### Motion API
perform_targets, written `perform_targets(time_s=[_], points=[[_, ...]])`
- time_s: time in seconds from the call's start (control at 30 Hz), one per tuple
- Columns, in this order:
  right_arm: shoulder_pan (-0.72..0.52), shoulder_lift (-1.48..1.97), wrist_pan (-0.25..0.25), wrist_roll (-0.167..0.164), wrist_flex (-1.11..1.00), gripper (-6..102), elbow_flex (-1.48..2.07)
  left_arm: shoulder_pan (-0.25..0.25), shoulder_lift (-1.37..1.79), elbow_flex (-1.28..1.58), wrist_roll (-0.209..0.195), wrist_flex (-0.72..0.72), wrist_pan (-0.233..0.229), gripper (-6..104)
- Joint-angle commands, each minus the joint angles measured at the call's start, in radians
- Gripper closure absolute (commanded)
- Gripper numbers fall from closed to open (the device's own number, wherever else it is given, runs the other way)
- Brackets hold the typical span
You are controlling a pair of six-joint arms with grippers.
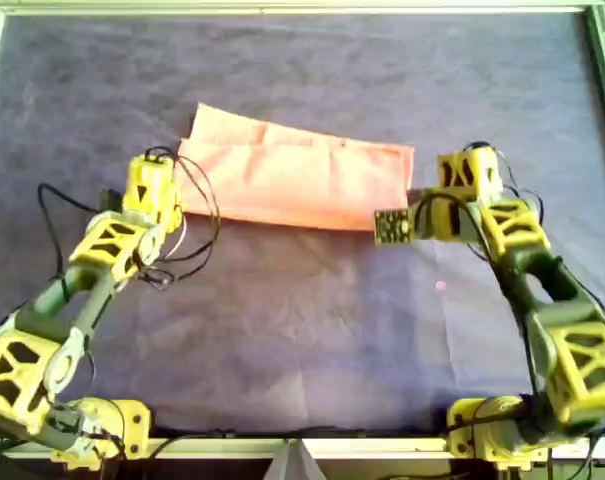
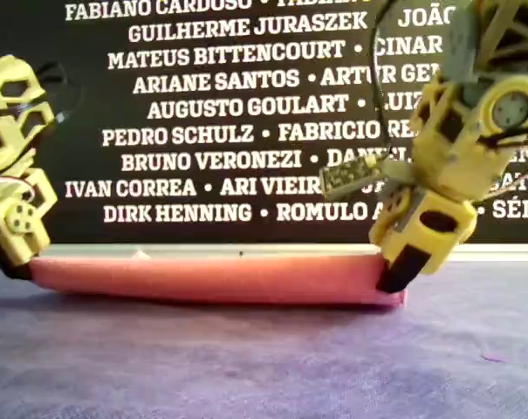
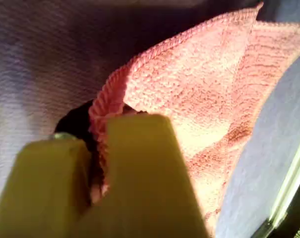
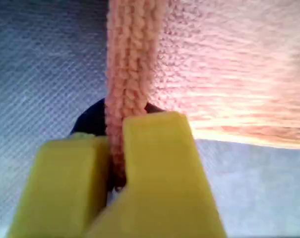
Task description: Fold a cloth
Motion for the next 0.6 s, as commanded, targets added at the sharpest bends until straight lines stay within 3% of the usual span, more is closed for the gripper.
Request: perform_targets(time_s=[0.0,0.17,0.43,0.57], points=[[-0.008,0.147,0.005,-0.029,0.006,98,0.020,0.002,0.124,0.018,-0.005,-0.008,0.003,99],[-0.006,0.169,-0.002,-0.029,0.008,98,0.025,-0.021,0.199,0.095,-0.003,-0.008,0.003,99],[-0.005,0.170,-0.008,-0.031,0.021,98,0.087,-0.112,0.296,0.262,-0.005,-0.008,0.002,99],[-0.005,0.175,0.002,-0.031,0.009,98,0.147,-0.121,0.325,0.319,-0.005,-0.008,0.002,99]])
